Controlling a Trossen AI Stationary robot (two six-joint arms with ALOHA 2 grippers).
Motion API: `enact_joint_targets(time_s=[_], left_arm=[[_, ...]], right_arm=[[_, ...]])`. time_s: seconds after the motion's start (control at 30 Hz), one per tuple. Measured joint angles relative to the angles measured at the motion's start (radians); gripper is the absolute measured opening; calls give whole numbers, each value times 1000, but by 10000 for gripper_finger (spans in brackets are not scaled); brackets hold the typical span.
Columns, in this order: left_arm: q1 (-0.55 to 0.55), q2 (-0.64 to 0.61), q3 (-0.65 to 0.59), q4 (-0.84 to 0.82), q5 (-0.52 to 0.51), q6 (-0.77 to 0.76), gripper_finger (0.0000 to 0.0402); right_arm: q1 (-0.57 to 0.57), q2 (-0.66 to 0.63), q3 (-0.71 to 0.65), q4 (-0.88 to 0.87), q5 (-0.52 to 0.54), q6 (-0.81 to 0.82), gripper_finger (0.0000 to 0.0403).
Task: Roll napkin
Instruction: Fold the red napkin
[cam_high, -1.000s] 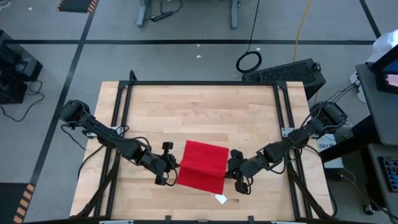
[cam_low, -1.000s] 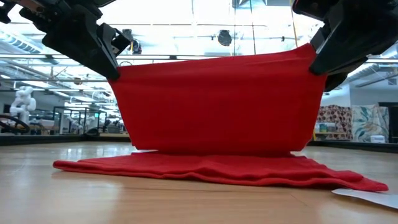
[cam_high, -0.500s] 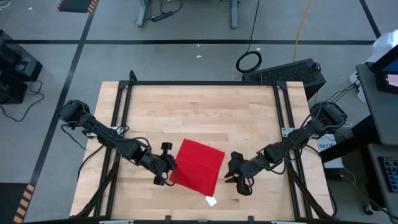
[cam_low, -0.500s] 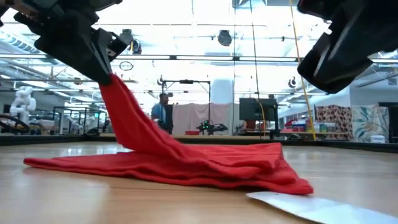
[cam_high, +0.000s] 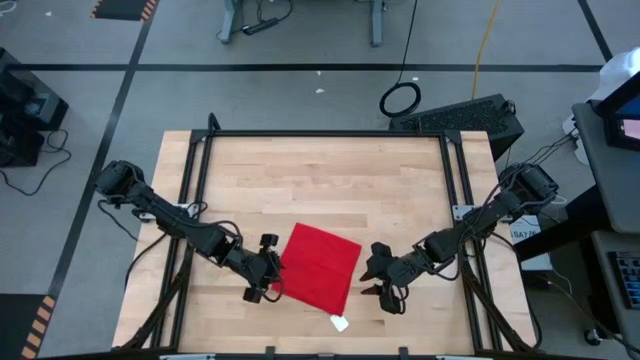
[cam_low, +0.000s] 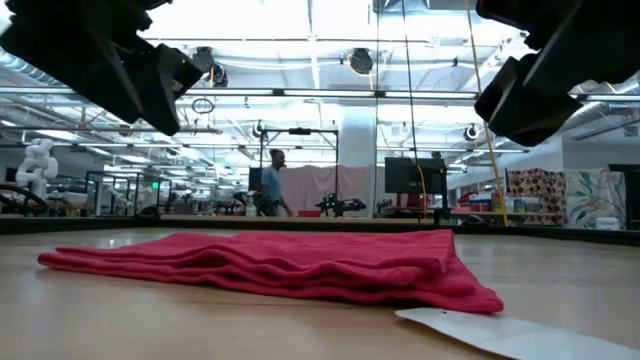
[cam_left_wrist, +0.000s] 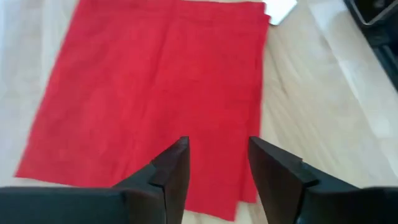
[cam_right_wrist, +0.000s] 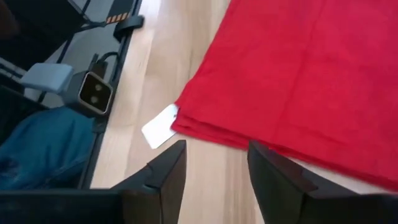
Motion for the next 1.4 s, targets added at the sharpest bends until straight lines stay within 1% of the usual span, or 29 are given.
enact_joint_targets(time_s=[0.13, 0.23, 0.33, 0.43, 0.53, 0.6, 0.7, 0.8, 0.93, 1.1, 1.2, 1.3, 1.4], left_arm=[[-17, 0, 0, -22, 41, -37, 169], [-49, 0, -16, -25, 45, -100, 169], [-92, 0, -43, -31, 35, -168, 169], [-134, 0, -66, -26, -24, -243, 169], [-169, 1, -94, -27, -113, -302, 169], [-185, 14, -105, -31, -149, -310, 169], [-200, 40, -108, -28, -181, -291, 169], [-205, 72, -108, -25, -194, -215, 169], [-204, 124, -108, -15, -211, -141, 169], [-203, 173, -108, -15, -250, -113, 169], [-203, 189, -106, -6, -268, -98, 169], [-202, 189, -106, -5, -273, -98, 169], [-203, 189, -106, -6, -279, -97, 169]], right_arm=[[10, 1, 0, 36, 61, -29, 160], [29, 28, 1, 112, 96, -58, 160], [50, 81, 1, 223, 98, -79, 160], [68, 158, 1, 365, 102, -107, 160], [72, 253, 4, 512, 101, -142, 160], [72, 314, 28, 539, 98, -170, 160], [71, 400, 94, 517, 94, -219, 160], [71, 467, 163, 464, 90, -267, 160], [71, 518, 239, 365, 90, -277, 160], [68, 546, 294, 284, 98, -271, 160], [65, 546, 301, 273, 148, -271, 156], [63, 546, 301, 260, 158, -272, 140], [63, 545, 301, 230, 160, -268, 116]])
